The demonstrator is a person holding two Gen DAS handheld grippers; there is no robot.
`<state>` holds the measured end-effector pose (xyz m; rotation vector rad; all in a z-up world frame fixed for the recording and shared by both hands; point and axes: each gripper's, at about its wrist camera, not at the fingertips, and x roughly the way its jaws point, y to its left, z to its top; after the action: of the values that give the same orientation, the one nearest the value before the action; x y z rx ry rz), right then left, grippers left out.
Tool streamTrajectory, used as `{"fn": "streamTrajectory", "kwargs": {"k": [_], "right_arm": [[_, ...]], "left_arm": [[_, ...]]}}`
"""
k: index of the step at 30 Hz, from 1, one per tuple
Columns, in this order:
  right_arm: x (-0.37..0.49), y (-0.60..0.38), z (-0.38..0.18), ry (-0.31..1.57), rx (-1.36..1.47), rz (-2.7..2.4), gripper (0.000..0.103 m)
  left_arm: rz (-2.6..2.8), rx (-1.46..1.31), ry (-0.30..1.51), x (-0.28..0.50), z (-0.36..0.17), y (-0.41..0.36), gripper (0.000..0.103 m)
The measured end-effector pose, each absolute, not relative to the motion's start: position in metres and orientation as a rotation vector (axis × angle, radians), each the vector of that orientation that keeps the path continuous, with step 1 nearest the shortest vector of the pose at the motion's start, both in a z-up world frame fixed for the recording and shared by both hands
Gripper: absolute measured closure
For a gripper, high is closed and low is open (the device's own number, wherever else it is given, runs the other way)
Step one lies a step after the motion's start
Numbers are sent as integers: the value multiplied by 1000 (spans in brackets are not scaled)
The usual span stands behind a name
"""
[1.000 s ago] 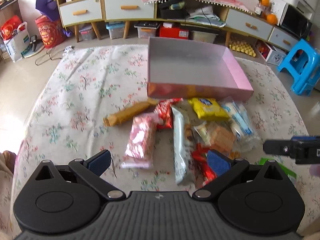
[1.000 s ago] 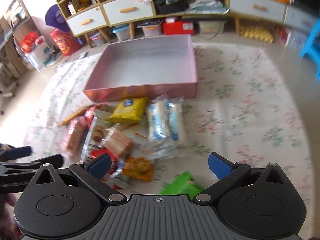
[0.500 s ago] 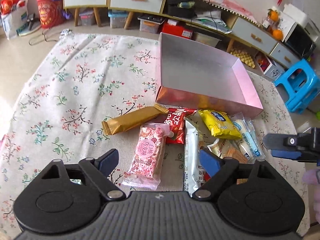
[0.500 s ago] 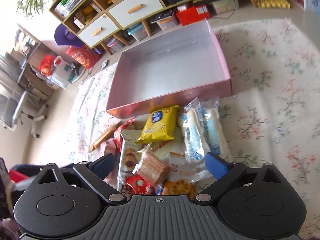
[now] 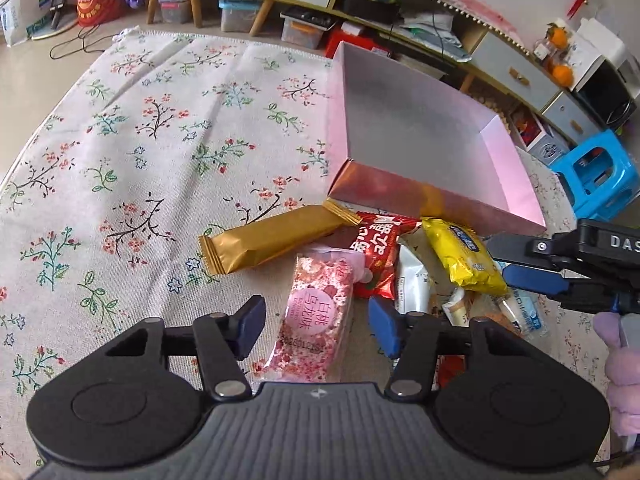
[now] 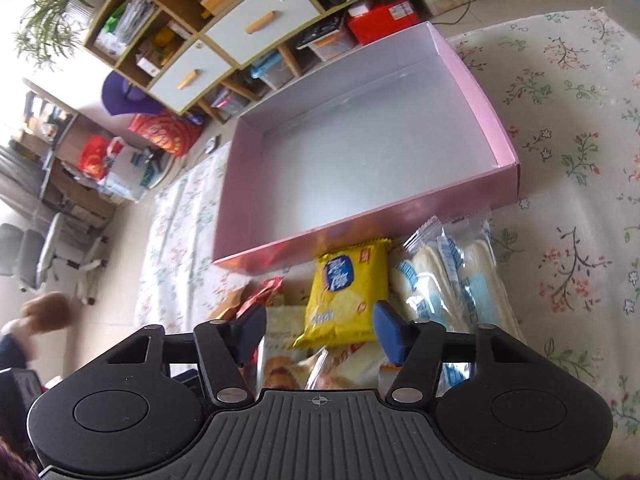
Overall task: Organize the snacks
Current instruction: 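Grasp the pink candy bag with the left tool while the right tool grasps the yellow biscuit pack, then carry both packs into the pink box and open both tools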
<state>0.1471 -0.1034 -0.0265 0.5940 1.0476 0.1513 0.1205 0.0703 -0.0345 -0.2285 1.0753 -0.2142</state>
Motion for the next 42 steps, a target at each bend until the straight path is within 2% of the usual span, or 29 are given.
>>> {"fn": "streamTrajectory", "kwargs": {"k": [6,11,22,29,34,42], "right_arm": [[152,-88,-31,1057,505,94,47],[154,-79,-32,1053,430,61,52],[154,-62,-34,1048,333,62,51],[155,-57,-39,1055,314,65,51],[153,-54,-36,1049,307,63,59],[150,-65,-29,1060,382,81,60]], "left_arm": [[-209,-212,1095,123,-40,69,56],[-208,-185,1110,122,-43,66,60],[-190,-126,1118,122,-44,61,67],[-171,-102,1111,121,-43,58,71],[-157,-108,1105,122,-41,58,73],[-165,-125,1076,115,-29,61,73]]}}
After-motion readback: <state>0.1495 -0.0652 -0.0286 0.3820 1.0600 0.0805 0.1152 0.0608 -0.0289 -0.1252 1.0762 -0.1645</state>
